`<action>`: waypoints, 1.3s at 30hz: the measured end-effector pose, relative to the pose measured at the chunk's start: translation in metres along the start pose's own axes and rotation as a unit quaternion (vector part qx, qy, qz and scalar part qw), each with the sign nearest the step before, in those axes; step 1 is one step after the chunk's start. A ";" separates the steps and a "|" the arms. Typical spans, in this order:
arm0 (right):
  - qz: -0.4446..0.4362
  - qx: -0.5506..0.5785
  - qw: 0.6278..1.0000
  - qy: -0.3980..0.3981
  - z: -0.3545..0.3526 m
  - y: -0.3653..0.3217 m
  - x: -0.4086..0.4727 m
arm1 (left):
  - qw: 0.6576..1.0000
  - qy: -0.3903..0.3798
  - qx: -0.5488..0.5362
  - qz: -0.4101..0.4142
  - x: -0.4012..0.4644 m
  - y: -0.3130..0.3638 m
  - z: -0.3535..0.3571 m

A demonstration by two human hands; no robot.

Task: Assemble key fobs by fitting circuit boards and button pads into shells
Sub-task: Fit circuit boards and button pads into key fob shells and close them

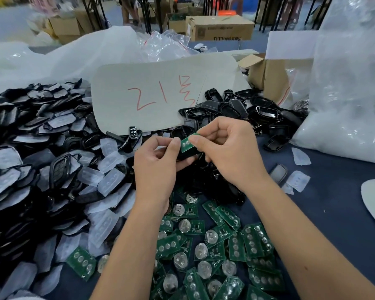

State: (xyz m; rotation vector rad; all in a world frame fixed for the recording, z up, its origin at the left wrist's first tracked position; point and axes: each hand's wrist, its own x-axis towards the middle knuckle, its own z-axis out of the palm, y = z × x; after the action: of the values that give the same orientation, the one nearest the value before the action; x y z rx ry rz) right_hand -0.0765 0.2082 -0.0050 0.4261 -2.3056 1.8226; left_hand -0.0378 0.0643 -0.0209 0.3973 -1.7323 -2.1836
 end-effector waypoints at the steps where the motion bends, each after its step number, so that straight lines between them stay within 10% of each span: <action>1: 0.000 -0.002 1.000 -0.003 0.001 -0.001 -0.001 | 1.000 -0.006 -0.010 -0.007 0.000 0.000 0.000; 39: -0.046 -0.118 0.989 0.075 0.020 0.005 -0.006 | 1.000 -0.012 -0.012 0.011 0.000 -0.005 -0.003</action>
State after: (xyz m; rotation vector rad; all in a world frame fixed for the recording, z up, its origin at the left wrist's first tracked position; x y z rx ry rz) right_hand -0.0717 0.1909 -0.0156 0.3401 -2.3196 1.4639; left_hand -0.0373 0.0626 -0.0264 0.3465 -1.7123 -2.2016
